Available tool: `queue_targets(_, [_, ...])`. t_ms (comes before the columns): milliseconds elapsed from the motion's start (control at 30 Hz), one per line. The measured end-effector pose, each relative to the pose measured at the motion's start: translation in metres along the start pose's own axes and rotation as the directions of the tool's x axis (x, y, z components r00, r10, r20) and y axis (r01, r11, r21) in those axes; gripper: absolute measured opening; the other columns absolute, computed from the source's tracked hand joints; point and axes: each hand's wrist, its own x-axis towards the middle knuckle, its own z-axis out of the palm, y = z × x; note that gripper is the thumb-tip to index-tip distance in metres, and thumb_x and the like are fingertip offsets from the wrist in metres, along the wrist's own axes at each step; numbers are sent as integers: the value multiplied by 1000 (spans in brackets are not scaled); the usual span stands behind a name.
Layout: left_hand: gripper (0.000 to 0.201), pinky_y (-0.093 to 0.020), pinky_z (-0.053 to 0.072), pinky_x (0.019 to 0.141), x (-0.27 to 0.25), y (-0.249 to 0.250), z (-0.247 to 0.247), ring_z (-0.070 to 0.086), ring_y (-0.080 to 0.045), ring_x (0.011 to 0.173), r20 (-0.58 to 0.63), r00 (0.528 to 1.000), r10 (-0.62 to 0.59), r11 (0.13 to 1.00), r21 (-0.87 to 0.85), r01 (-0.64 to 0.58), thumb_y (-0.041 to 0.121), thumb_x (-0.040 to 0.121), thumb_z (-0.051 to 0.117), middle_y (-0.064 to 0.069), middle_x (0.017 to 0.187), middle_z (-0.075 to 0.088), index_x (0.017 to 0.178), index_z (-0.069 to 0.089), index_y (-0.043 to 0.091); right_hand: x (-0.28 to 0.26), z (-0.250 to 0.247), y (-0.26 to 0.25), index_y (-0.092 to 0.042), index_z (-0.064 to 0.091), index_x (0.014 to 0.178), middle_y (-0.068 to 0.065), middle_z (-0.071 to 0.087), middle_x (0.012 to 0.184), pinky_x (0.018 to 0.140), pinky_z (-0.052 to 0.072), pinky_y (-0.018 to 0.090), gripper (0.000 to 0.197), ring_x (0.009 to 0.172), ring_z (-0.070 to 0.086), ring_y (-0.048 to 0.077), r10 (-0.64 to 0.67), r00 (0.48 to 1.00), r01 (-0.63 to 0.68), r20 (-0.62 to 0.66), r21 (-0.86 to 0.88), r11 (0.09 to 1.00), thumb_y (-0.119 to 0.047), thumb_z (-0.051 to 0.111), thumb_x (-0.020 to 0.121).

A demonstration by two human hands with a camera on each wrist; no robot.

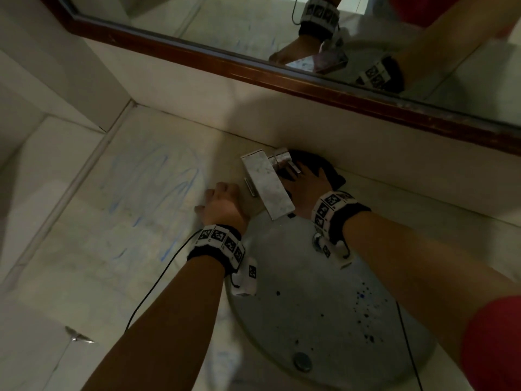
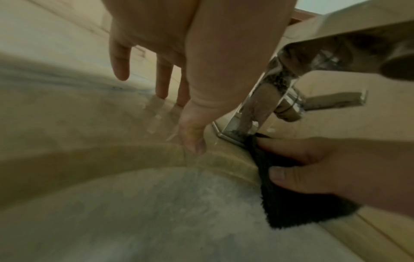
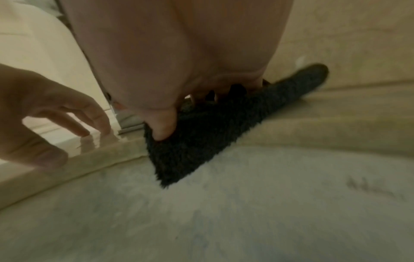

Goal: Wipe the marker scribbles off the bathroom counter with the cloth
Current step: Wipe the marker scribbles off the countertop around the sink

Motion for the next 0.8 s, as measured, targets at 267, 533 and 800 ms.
queue_targets(267, [58,-59,37,90,-3,2,7,40,-32,121,-37,997,-68,996,-66,65,33,72,76,-3,130,45,123,48,27,-53,54,46,-44,-2,152,-5,-11,162,118,4,57,62,149,-3,24,147,971,-133,-189,87,987,-43,34,101])
queue_targets(533, [55,-63,33,94,-2,3,14,41,-34,124,-55,995,-82,991,-112,76,33,71,74,-3,131,48,120,49,27,-146,110,131,-44,-4,151,-6,-11,163,118,14,54,62,149,-3,25,427,889,-400,-168,170,900,-34,33,103])
queue_targets(800, [52,-62,33,93,1,-3,18,39,-33,124,-78,997,-10,997,-78,4,38,76,66,-4,133,46,122,47,24,-119,94,106,-38,1,153,-2,-6,163,116,12,61,59,149,-1,30,481,861,-444,-165,219,869,-38,32,103])
